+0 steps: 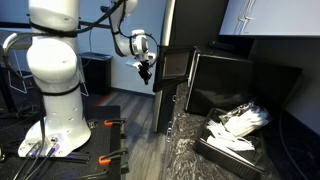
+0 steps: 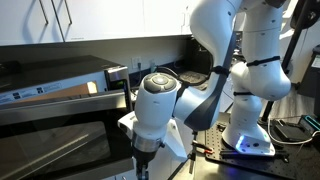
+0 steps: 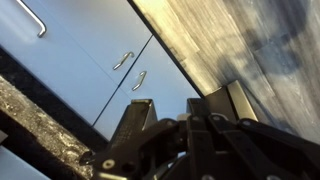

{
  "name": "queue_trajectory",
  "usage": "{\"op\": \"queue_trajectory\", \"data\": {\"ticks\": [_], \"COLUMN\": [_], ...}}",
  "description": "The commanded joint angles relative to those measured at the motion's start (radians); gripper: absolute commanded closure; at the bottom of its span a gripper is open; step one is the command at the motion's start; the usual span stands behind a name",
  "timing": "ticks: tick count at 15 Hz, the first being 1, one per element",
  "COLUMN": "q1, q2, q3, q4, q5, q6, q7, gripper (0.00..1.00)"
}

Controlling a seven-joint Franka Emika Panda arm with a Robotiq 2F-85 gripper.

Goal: Open the door of the microwave

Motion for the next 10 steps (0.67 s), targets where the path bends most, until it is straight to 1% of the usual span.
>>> {"op": "queue_trajectory", "data": {"ticks": [1,3,5,10], "q1": [0.034,0.051,0.066,0.091], "q2": [-0.072,-0.095,-0.121,-0.172], "q3": [-0.020,-0.026,-0.027,-0.020], "q4": [-0.035,-0.032,-0.032,-0.037], "q5": [0.242,0.338,0.397,0.446], "q6": [-0.011,-0.029,-0.041,-0.064], "q7": [-0.150,-0.209,-0.244,-0.272], "gripper": [1.00,1.00,1.00,1.00]}}
